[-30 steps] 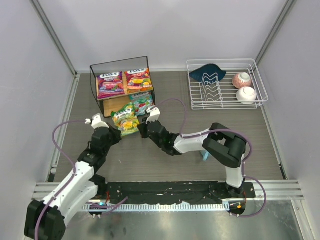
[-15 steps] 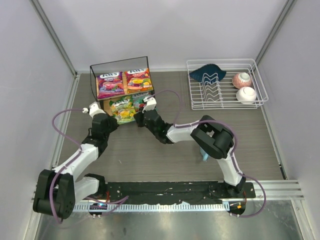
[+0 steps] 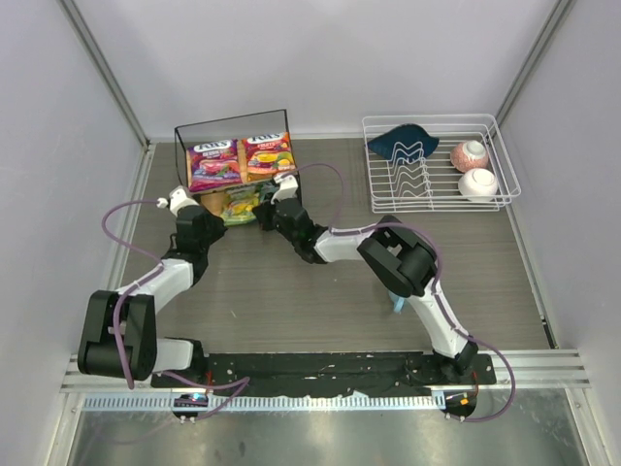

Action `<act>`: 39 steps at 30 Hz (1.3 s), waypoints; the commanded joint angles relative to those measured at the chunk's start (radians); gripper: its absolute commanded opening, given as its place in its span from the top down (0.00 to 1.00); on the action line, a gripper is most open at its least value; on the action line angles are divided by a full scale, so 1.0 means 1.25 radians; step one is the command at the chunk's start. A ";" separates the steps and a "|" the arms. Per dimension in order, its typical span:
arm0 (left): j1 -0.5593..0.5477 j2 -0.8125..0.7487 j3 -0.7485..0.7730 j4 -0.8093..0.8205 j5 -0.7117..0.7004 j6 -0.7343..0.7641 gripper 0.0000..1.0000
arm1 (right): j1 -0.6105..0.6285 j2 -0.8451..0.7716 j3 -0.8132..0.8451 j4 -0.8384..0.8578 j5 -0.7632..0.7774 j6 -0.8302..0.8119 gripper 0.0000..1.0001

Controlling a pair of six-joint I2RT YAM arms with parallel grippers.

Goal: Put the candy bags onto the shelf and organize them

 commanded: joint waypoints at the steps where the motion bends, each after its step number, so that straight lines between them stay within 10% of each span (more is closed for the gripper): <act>1: 0.015 0.015 0.016 0.068 0.017 -0.007 1.00 | -0.010 0.027 0.064 0.036 -0.030 -0.004 0.99; 17: 0.027 0.015 -0.005 0.084 0.018 0.000 1.00 | -0.065 0.099 0.094 0.092 -0.307 -0.002 0.99; 39: 0.032 -0.048 -0.026 0.068 -0.009 0.002 1.00 | -0.051 0.159 0.137 0.135 -0.122 0.089 0.99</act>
